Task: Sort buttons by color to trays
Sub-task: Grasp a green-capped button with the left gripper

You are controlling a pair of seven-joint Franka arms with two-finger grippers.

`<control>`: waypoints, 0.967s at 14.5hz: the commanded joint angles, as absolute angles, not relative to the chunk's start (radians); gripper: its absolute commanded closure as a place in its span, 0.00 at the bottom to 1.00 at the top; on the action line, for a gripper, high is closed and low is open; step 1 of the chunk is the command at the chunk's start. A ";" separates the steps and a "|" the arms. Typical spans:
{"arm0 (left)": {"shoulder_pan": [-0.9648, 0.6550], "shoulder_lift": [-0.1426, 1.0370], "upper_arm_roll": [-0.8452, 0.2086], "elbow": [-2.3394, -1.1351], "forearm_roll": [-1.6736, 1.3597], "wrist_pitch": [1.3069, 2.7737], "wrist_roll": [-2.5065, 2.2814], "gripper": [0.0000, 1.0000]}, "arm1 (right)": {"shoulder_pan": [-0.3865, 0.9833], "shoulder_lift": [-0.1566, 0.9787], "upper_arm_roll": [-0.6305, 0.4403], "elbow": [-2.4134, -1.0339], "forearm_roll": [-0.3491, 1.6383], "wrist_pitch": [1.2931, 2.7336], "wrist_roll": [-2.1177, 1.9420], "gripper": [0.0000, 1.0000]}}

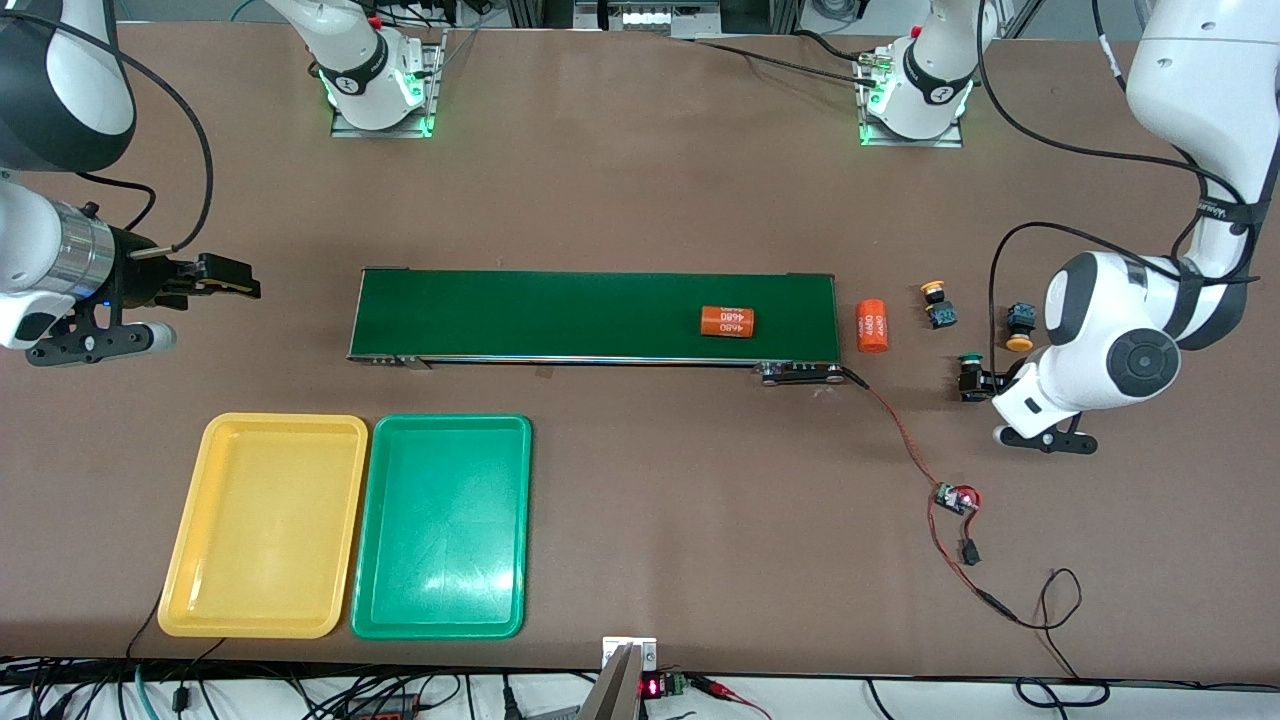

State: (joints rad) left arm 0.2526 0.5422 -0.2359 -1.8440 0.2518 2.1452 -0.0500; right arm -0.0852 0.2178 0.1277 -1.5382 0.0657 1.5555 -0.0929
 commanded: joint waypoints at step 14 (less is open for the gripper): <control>0.227 0.532 -0.224 -1.941 0.215 2.140 -0.167 1.00 | -0.074 0.216 0.133 -1.536 0.069 1.545 -0.109 0.00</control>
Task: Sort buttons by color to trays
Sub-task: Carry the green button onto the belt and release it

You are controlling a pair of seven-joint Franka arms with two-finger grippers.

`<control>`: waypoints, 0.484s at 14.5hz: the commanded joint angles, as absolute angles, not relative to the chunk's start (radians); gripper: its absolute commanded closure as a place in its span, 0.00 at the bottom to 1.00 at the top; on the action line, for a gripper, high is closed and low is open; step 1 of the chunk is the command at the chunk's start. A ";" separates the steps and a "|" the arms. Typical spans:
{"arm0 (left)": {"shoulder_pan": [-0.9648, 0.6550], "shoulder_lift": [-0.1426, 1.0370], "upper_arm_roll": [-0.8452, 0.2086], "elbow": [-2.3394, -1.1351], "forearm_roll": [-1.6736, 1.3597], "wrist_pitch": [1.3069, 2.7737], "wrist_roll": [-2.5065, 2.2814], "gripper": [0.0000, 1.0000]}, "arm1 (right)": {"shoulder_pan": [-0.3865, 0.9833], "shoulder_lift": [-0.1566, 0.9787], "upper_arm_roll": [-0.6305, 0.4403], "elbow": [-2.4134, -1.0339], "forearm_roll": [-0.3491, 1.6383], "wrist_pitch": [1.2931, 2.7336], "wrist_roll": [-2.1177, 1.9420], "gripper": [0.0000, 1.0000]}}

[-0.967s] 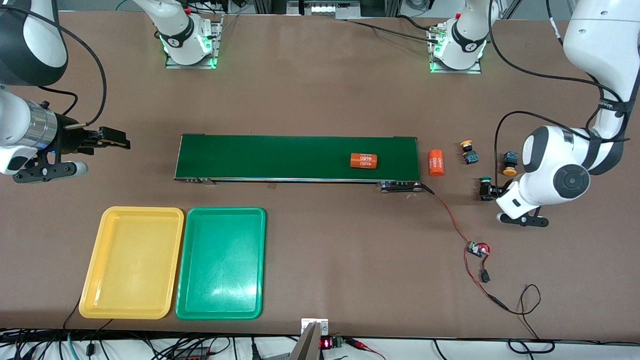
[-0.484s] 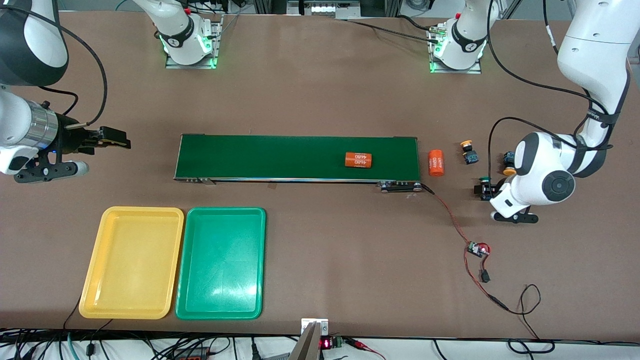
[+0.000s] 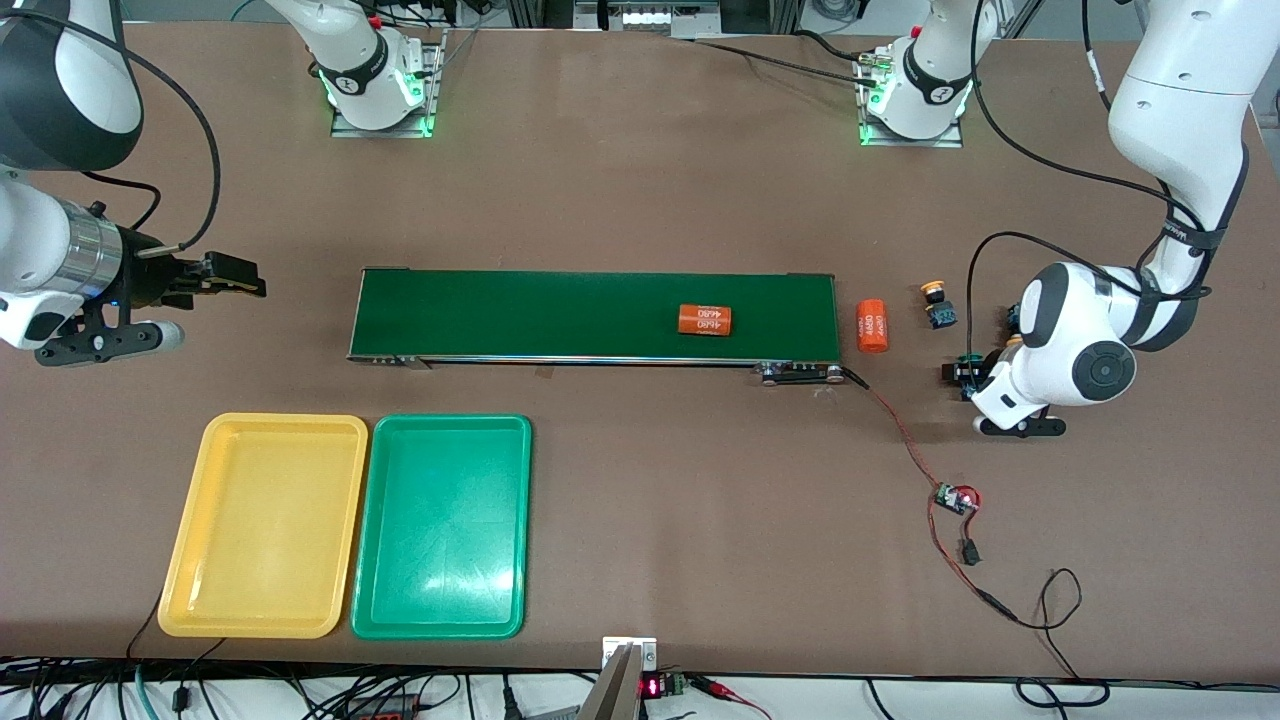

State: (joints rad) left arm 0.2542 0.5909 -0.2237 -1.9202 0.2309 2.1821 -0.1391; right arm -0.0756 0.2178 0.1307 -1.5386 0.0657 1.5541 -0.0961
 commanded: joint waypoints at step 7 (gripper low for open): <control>0.207 0.482 -0.229 -1.940 0.216 2.140 -0.158 1.00 | -0.071 0.218 0.133 -1.536 0.069 1.546 -0.109 0.00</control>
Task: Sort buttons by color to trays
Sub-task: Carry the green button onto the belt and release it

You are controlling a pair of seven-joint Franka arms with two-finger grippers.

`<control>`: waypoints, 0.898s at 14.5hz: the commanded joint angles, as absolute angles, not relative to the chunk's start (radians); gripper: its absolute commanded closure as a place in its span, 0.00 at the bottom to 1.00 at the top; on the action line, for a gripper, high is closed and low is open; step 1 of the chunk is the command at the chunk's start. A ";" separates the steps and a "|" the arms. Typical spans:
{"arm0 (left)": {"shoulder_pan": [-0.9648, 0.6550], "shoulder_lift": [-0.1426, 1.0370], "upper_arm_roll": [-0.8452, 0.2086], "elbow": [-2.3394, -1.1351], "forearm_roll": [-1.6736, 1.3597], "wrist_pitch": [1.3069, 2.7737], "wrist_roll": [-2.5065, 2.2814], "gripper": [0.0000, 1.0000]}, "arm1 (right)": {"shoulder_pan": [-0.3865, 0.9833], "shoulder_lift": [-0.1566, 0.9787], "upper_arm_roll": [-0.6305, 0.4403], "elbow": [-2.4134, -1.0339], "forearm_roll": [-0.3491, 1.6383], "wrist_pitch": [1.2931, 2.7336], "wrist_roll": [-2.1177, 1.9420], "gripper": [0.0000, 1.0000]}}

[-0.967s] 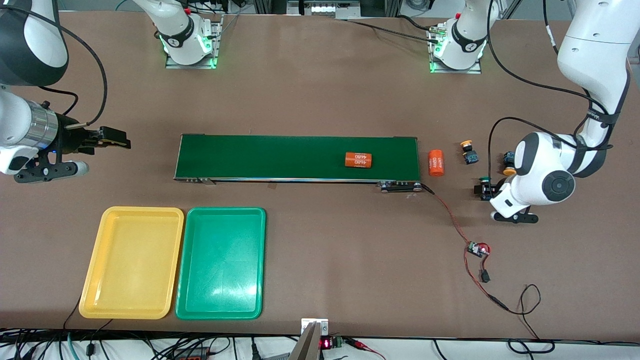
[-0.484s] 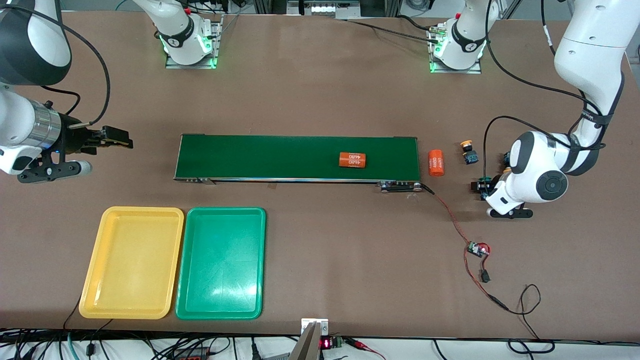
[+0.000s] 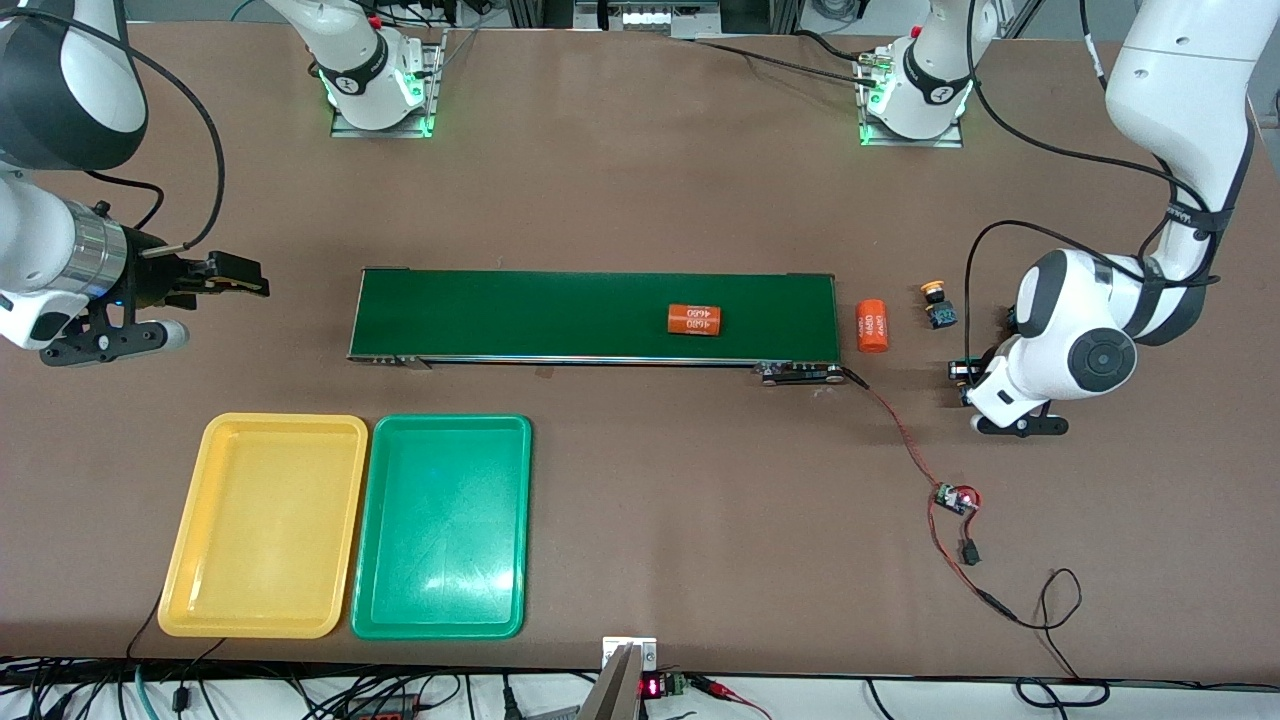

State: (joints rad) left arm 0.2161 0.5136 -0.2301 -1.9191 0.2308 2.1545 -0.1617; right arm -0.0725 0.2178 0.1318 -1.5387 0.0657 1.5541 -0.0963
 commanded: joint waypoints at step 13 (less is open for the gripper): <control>-0.043 0.365 -0.368 -1.947 -0.015 2.020 -0.206 1.00 | -0.075 0.224 0.135 -1.534 0.069 1.545 -0.109 0.00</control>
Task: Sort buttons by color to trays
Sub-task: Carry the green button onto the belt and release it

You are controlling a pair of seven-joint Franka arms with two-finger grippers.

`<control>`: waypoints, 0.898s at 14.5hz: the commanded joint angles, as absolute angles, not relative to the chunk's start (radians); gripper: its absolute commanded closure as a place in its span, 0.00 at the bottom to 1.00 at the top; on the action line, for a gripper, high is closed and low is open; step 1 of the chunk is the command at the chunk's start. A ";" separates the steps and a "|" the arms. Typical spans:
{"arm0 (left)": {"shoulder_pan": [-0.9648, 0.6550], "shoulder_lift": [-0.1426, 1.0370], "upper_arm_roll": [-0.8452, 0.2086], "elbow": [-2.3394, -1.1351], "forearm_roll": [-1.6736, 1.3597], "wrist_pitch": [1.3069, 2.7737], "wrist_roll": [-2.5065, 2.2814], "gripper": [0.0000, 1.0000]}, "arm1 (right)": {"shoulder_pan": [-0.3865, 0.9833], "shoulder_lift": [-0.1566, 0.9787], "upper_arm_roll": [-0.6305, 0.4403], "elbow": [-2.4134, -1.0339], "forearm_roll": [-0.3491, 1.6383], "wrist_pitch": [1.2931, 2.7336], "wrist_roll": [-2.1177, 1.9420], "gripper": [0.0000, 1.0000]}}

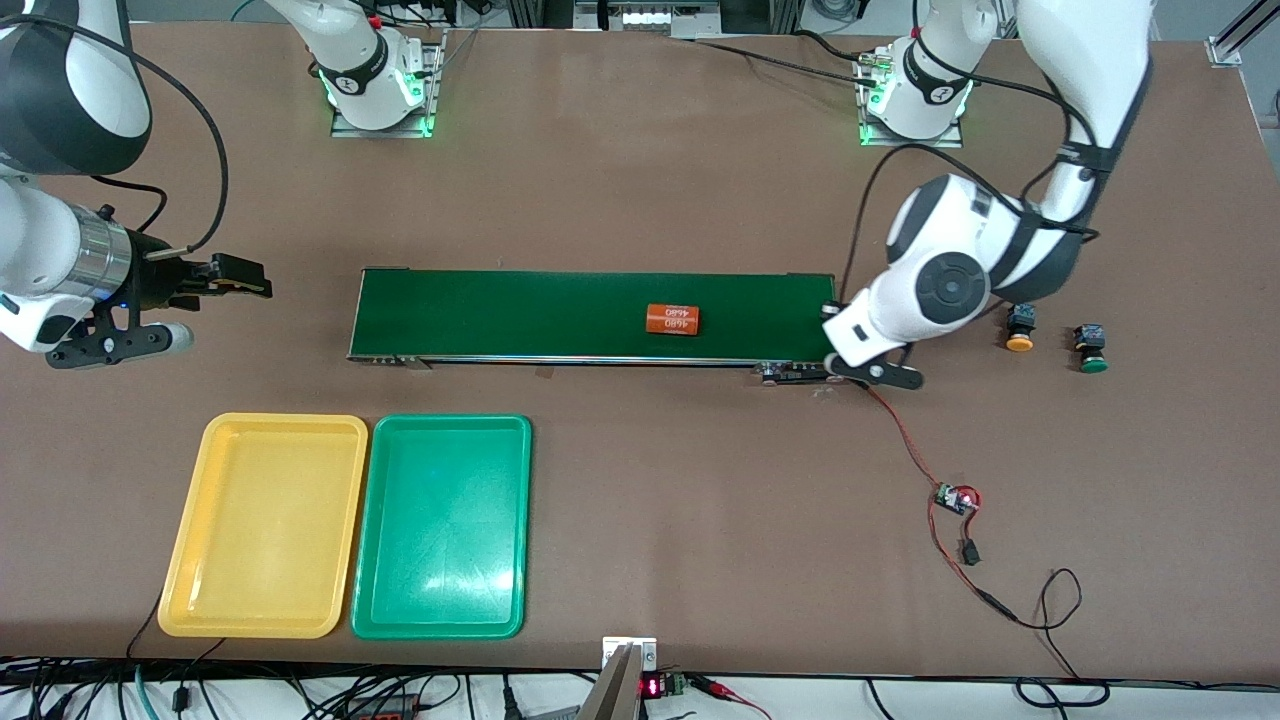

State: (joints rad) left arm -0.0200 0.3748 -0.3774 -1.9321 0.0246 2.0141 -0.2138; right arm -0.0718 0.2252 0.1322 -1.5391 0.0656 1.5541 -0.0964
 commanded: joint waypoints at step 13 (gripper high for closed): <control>-0.074 0.303 -0.354 -1.931 -0.067 2.034 -0.201 0.00 | -0.086 0.225 0.133 -1.535 0.071 1.545 -0.109 0.00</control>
